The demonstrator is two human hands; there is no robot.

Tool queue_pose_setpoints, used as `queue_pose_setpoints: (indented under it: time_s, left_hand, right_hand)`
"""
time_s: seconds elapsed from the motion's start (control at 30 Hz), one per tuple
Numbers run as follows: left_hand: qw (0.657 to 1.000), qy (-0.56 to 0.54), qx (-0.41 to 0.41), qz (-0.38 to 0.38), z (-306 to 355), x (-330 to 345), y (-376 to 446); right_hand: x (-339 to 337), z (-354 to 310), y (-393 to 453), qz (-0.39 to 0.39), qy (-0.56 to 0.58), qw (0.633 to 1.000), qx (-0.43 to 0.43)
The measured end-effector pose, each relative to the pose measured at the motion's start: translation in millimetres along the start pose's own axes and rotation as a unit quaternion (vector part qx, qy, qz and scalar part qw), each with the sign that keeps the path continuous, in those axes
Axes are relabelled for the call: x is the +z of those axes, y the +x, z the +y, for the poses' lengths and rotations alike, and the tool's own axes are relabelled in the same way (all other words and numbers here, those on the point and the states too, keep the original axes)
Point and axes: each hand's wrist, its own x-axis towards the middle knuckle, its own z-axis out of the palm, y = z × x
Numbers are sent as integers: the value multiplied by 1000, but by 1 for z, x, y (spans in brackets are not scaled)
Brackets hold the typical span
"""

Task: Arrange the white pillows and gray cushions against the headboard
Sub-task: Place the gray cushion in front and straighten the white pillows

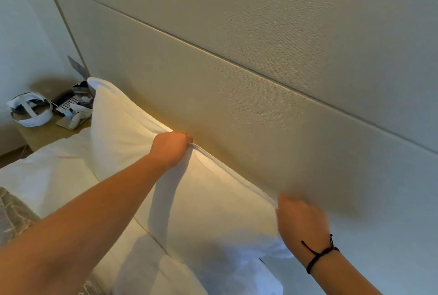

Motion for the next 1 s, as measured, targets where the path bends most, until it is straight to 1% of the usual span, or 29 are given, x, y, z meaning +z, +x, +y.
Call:
queue_pose_setpoints:
  time_s: [0.03, 0.07, 0.13, 0.2, 0.3, 0.37, 0.43, 0.57, 0.67, 0.73, 0.87, 1.0]
  left_hand:
    - [1000, -21, 9, -13, -2, 1, 1]
    - [999, -40, 17, -25, -5, 1, 1]
    - [996, -67, 31, -44, -11, 0, 3]
    - [994, -80, 48, -54, -17, -2, 4]
    - [992, -84, 76, -56, -24, -3, 5]
    - [991, -82, 91, -53, -31, -3, 5]
    - [990, -82, 99, -54, -39, -3, 4]
    - [991, -71, 103, -55, -58, -5, 8]
    - [991, -52, 114, -49, -73, -2, 16]
    - [991, -29, 119, -53, -84, 0, 22]
    - [987, 37, 131, -81, -111, 0, 37]
    - [979, 119, 116, -120, -154, -4, 54]
  right_hand:
    - [1, -4, -1, -11, 0, 1000, -3]
    - [2, -11, -1, -6, 3, 1000, -15]
    - [-1, -30, 1, 32, 30, 997, -64]
    - [-5, -52, 9, 63, 101, 984, -133]
    - [-12, -91, 37, 46, 216, 955, -198]
    - [-14, -116, 66, 35, 254, 944, -209]
    - [-12, -140, 94, 20, 274, 940, -201]
    - [-6, -183, 140, -1, 284, 938, -199]
    - [-5, -209, 166, -39, 296, 931, -212]
    - [-6, -222, 181, -55, 299, 924, -231]
    - [-11, -249, 209, -43, 311, 913, -261]
    - [-15, -278, 230, -55, 314, 909, -267]
